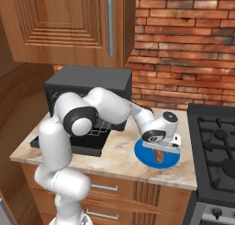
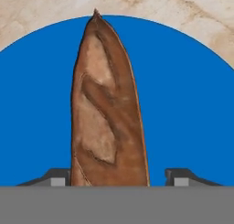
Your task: Pull the toaster oven rack outwards. Pick up the baguette from the plate and place it on the toaster oven rack. Close the toaster oven door fully and set the temperature to the lowest setting.
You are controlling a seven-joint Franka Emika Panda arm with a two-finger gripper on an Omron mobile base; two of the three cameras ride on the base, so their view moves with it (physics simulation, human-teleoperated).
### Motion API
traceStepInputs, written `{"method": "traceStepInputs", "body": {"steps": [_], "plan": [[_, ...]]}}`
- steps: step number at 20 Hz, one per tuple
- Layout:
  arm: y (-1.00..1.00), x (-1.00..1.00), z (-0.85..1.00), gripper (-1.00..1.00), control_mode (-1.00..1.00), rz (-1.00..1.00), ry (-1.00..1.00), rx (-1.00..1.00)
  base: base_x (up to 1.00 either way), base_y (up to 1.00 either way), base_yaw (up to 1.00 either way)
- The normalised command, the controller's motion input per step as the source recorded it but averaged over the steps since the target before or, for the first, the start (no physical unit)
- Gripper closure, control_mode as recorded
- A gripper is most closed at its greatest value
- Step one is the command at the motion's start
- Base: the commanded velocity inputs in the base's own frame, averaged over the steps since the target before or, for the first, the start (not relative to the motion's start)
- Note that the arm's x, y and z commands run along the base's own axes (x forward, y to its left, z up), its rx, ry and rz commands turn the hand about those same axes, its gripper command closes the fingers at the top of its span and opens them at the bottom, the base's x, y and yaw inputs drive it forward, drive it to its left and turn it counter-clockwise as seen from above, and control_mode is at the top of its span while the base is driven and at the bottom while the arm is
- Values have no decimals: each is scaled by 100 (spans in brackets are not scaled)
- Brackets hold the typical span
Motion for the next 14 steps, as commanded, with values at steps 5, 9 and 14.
{"method": "traceStepInputs", "body": {"steps": [5, 9, 14], "plan": [[35, -30, -37, 100, -100, -14, 0, -5, 0, 0, 0], [16, -41, -9, 100, -100, -12, 0, 0, 0, 0, 0], [12, -40, 6, 100, -100, -3, 0, 0, 0, 0, 0]]}}
